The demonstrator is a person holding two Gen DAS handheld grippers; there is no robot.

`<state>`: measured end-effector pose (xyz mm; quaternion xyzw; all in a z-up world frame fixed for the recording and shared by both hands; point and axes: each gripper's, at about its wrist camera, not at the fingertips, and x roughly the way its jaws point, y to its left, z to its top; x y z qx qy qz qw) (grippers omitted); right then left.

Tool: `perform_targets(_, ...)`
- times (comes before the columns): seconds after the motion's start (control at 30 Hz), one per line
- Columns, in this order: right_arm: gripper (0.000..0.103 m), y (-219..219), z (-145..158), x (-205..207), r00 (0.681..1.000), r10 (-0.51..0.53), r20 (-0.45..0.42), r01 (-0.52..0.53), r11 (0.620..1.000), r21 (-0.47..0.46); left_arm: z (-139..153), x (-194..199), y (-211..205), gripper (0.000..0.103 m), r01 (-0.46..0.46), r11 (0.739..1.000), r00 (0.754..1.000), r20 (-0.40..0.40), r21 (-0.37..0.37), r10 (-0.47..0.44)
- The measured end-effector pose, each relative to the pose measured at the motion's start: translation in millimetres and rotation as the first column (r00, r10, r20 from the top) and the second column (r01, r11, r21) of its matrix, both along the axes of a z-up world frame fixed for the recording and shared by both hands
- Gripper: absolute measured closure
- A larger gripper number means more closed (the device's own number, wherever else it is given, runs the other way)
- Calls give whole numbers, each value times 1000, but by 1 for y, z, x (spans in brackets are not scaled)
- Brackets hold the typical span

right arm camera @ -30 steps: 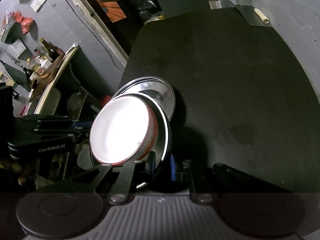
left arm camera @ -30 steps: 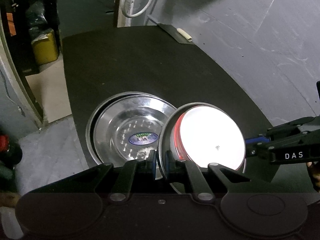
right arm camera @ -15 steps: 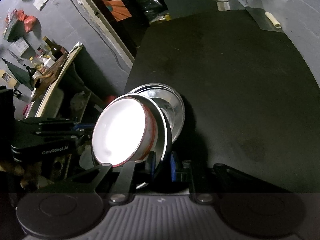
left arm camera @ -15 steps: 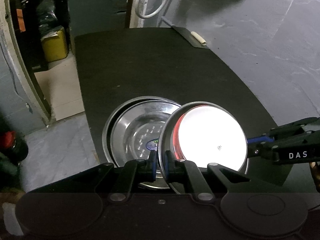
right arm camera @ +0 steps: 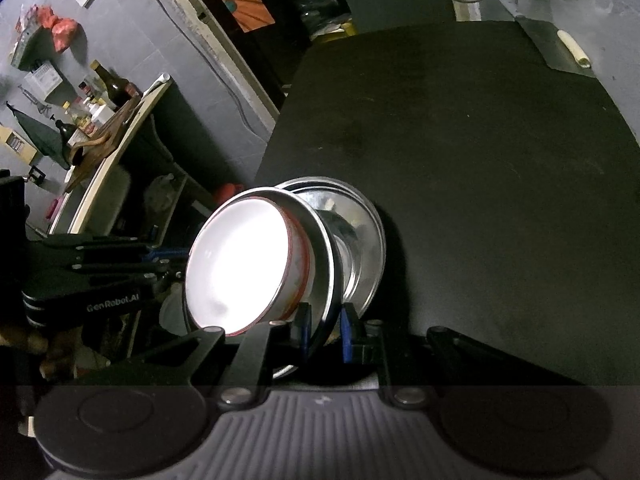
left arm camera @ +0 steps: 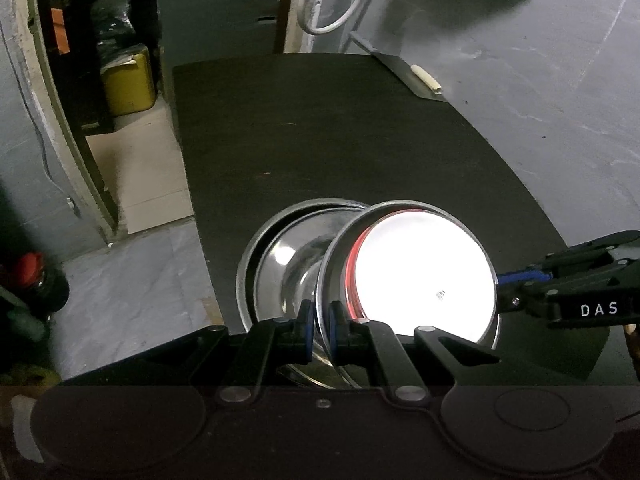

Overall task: Organize plates and bowls
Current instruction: 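Lift the steel bowl with nested white bowls over the steel plates, then lower the steel bowl onto the steel plates and open the left tool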

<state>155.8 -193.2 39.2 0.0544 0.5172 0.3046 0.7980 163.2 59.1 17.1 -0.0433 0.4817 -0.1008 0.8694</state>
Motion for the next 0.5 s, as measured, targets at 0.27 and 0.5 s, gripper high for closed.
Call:
perform_targets(0.27,86,6,-3,8,1000,1,-9,-1,1000,-7,-4,9,3,98,-11,1000,1000,-11,3,11)
perform_targets(0.5,86,9,-5,8,1000,-9,-22,8,1000,-8,-8,16,4,98,-11,1000,1000,-26,5,11)
